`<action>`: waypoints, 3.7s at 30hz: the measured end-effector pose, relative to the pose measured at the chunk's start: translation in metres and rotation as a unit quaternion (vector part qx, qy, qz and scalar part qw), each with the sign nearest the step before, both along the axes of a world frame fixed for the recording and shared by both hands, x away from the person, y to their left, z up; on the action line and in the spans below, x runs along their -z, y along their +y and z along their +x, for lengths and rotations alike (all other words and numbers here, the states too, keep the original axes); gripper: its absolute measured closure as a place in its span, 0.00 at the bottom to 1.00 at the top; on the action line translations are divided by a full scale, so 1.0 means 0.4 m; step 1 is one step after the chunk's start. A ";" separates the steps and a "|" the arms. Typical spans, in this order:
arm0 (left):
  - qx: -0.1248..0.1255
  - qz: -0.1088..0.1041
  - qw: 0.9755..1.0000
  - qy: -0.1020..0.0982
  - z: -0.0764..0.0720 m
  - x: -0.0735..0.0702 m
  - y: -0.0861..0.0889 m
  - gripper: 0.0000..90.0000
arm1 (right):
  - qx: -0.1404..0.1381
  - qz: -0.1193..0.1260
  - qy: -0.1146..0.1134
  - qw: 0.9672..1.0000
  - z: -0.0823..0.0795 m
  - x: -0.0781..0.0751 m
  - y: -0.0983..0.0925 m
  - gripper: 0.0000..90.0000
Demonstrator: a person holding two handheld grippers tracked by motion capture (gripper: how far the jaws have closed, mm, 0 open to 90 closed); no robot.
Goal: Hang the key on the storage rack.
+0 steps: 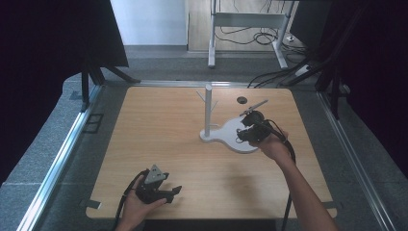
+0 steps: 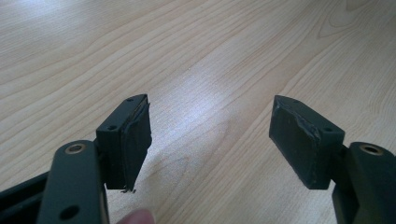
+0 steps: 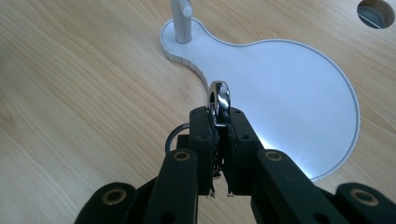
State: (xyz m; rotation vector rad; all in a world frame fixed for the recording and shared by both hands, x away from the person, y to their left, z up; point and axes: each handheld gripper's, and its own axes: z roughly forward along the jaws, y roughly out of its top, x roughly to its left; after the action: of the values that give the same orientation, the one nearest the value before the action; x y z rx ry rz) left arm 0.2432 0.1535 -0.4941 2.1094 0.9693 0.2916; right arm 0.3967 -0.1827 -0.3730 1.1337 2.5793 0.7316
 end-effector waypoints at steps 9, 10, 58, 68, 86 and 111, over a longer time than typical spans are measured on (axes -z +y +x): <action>0.002 0.000 1.000 0.002 0.000 0.003 -0.004 0.33 | -0.003 0.002 -0.002 1.000 0.022 -0.008 0.015 0.92; 0.002 -0.001 1.000 0.003 0.000 0.003 -0.004 0.33 | -0.002 0.003 -0.002 1.000 0.025 -0.010 0.017 0.92; 0.004 -0.002 1.000 0.004 0.002 0.007 -0.002 0.33 | 0.009 0.008 -0.027 1.000 0.176 -0.021 0.094 0.92; 0.003 0.002 1.000 0.006 0.003 0.011 -0.001 0.34 | 0.011 0.010 -0.031 0.999 0.202 -0.018 0.109 0.92; 0.005 0.003 1.000 0.007 0.005 0.014 -0.002 0.34 | 0.008 -0.005 -0.048 0.999 0.233 -0.023 0.152 0.92; 0.007 0.001 1.000 0.007 0.003 0.011 -0.001 0.34 | 0.023 -0.025 -0.059 0.998 0.264 -0.022 0.172 0.92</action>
State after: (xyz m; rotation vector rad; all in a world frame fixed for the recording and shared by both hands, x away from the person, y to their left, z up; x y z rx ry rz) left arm 0.2443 0.1532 -0.4984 2.1203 0.9629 0.2718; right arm 0.5023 -0.1141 -0.3642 1.0960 2.4523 0.6970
